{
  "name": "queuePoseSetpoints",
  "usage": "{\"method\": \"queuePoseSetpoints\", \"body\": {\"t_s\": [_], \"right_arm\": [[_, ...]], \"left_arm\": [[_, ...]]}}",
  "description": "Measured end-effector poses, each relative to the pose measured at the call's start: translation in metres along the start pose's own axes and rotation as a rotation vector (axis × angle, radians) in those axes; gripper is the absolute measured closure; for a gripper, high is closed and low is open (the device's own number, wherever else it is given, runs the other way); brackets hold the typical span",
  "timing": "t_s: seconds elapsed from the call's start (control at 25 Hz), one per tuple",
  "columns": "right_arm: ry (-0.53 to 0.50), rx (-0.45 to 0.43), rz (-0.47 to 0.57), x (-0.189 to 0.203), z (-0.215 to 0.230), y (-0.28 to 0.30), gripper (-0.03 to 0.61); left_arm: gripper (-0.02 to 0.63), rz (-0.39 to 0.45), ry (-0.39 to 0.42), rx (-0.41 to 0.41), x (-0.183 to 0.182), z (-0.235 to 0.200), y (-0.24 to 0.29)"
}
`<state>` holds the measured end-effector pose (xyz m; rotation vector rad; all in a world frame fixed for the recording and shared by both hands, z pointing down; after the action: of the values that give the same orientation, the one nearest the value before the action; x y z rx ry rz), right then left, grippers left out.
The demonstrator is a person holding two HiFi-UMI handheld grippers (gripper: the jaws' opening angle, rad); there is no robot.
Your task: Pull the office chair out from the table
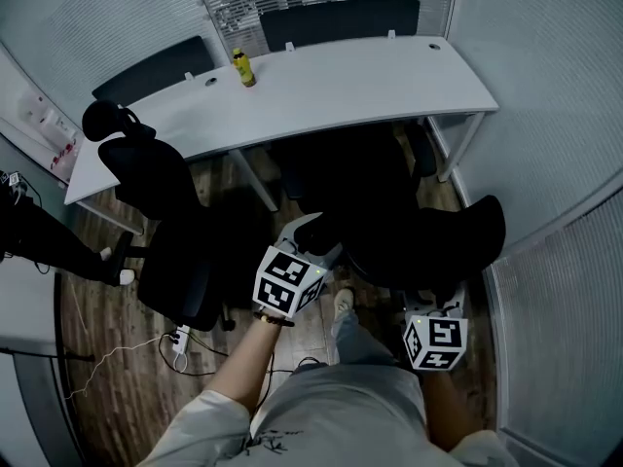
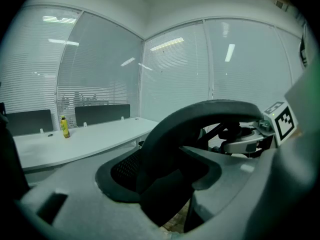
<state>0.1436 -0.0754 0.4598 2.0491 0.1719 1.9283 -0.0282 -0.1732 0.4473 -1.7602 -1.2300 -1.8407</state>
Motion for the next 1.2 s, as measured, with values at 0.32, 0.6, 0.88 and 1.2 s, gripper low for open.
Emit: {"method": "queuePoseSetpoints", "body": {"t_s": [0.32,0.6,0.88,1.2], "right_arm": [[-0.008,-0.014,-0.014,0.01,-0.004,-0.028,0.302],[-0.001,-0.012,-0.008,0.024,0.001,-0.048,0.302],[-0.008,-0.022,-0.006,0.028,0.006,-0.073,0.302],[-0.014,-0.042,-0.004,0.039,0.017,-0.103,0.302]], "left_arm": [[0.376,-0.007,-0.002,-0.001,0.012,0.024,-0.019],[0.376,-0.016,0.002,0.001,0.022,0.045,-0.022],[0.377,-0.021,0.001,-0.004,0.025,0.069,-0.033],[0.377,-0.025,-0.008,-0.026,0.033,0.103,-0.042]]}}
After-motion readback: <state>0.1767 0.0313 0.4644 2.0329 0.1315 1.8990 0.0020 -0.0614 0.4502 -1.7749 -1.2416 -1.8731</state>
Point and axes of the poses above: the fingertips, and each gripper's own axes: y forward along the fingers, z to its right, x out of its underside, the point moved 3 cm from there along -y, backward along the fingers, and after that the axes turned 4 degrees about -y, right-handed, at the moved point
